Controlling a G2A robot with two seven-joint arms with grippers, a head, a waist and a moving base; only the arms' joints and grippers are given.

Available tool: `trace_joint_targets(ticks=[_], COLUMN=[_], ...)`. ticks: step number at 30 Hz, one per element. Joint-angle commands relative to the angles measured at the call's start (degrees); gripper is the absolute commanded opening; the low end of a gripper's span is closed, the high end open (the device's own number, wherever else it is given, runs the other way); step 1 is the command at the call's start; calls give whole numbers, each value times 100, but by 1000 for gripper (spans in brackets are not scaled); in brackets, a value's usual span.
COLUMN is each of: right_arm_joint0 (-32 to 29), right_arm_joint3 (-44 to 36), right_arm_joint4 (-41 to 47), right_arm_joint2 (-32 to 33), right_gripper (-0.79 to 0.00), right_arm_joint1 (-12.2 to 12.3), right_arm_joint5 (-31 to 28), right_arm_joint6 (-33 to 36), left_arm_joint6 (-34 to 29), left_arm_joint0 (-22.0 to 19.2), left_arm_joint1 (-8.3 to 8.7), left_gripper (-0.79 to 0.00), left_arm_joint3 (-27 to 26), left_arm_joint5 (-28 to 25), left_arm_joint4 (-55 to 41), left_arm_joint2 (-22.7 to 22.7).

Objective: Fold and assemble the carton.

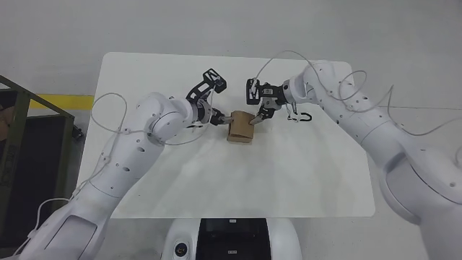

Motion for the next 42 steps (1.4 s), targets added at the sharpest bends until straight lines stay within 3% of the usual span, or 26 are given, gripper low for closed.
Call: trace_joint_targets(ticks=[1, 30, 42], right_arm_joint0=[7, 122, 152], right_arm_joint3=[8, 123, 260], right_arm_joint4=[6, 20, 147], right_arm_joint2=[-19, -290, -277], right_gripper=[0, 0, 0], right_arm_joint1=[-7, -128, -181], right_arm_joint5=[0, 0, 0], right_arm_joint6=[2, -123, 66], left_arm_joint6=[8, 92, 104], left_arm_joint0=[2, -184, -185], left_arm_joint1=[-5, -89, -52], left_gripper=[0, 0, 0], left_arm_joint3=[46, 449, 302], left_arm_joint5=[7, 46, 65], left_arm_joint4=[-3, 117, -10], left_arm_joint2=[16, 186, -119])
